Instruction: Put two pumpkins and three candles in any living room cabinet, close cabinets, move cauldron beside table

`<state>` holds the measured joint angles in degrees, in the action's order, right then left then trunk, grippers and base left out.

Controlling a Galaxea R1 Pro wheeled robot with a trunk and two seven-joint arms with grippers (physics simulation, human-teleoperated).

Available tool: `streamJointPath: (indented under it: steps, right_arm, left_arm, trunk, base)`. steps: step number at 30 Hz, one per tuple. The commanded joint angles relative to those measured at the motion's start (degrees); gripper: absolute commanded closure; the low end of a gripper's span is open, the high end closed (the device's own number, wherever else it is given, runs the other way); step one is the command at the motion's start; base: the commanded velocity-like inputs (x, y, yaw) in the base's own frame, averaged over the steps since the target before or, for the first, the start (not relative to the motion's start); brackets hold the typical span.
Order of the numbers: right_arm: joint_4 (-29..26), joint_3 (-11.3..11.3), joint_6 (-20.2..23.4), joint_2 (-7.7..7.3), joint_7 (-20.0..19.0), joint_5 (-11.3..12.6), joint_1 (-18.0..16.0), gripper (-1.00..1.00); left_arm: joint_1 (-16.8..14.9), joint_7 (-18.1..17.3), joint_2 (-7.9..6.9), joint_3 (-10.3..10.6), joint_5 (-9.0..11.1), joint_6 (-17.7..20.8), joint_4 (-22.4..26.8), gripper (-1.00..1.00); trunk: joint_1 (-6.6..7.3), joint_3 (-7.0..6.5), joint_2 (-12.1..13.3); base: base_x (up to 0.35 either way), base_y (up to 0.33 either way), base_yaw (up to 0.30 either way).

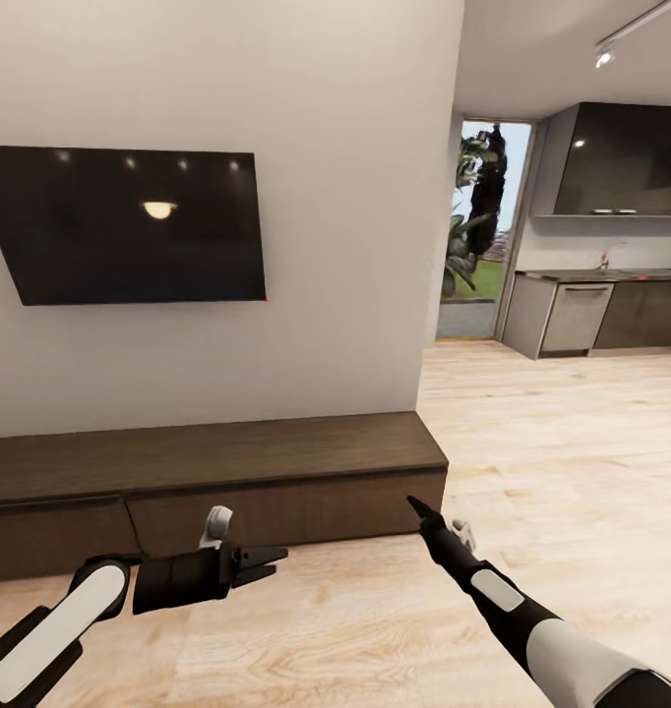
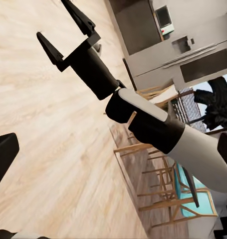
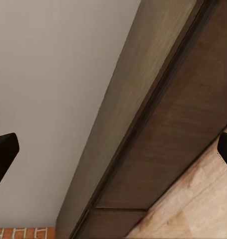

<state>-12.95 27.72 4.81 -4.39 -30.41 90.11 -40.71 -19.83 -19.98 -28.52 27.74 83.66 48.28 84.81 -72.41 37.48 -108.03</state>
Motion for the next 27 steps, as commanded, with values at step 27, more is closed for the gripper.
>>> streamJointPath:
  steps: [27]
  right_arm:
    - [0.69, 0.23, -2.93, -1.1, 6.76, 7.05, -0.25, -1.0]
  left_arm:
    - [-0.12, -0.18, 2.41, 0.18, -0.07, 0.06, -1.58, -1.0]
  trunk:
    - [0.0, 0.06, -0.03]
  base:
    - [0.156, 0.0, 0.0]
